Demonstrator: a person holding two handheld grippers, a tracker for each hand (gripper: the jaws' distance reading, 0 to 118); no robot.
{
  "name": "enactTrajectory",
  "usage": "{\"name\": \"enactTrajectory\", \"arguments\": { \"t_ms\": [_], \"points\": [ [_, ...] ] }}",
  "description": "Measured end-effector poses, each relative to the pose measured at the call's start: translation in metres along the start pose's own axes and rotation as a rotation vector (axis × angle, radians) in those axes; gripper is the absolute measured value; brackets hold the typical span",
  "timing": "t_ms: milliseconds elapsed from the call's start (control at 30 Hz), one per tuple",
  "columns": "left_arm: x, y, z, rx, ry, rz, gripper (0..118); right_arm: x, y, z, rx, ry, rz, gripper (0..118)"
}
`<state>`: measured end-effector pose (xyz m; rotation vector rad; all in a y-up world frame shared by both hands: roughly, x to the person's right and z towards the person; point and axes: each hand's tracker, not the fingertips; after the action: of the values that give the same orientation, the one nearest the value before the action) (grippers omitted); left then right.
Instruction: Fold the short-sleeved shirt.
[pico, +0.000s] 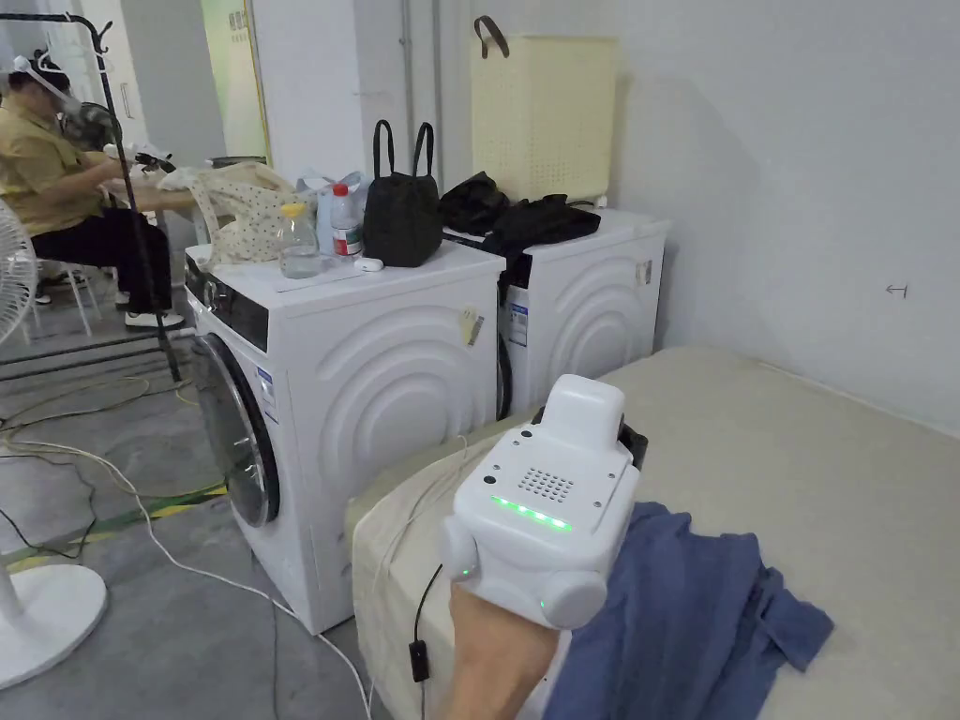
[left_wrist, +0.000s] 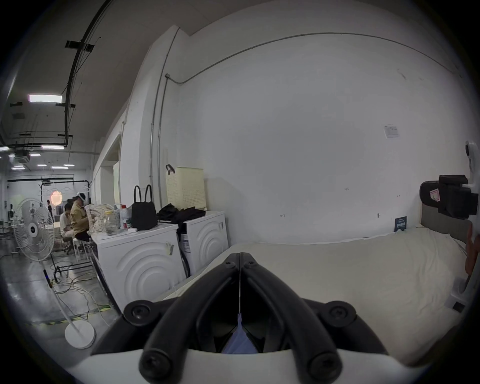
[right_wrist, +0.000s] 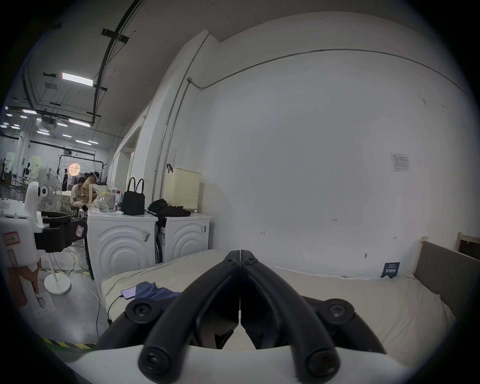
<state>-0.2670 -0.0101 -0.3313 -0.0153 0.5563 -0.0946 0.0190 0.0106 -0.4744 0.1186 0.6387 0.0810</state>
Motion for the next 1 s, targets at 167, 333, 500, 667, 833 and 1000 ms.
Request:
{"name": "enactTrajectory", "arguments": {
  "t_ms": [167,333,500,667,833,1000],
  "points": [
    [0.014,-0.008,-0.010,-0.021,-0.037,0.013,0,0.014,-0.007,0.005,-0.014,-0.030,-0.002,0],
    [0.040,-0.028,-0.043,-0.105,-0.104,-0.022,2,0.024,-0.018,0.000,-0.041,-0.041,-0.007,0],
    [0.063,-0.070,-0.089,-0.276,-0.186,-0.008,77,0.032,-0.045,-0.017,-0.117,-0.043,0.015,0],
    [0.096,-0.137,-0.151,-0.502,-0.249,0.020,118,0.044,-0.077,-0.036,-0.195,-0.054,0.026,0],
    [0.132,-0.221,-0.222,-0.747,-0.263,-0.041,118,0.053,-0.102,-0.050,-0.252,-0.063,0.023,0],
    [0.162,-0.267,-0.262,-0.869,-0.297,-0.020,118,0.057,-0.129,-0.064,-0.309,-0.061,0.012,0]
  ]
}}
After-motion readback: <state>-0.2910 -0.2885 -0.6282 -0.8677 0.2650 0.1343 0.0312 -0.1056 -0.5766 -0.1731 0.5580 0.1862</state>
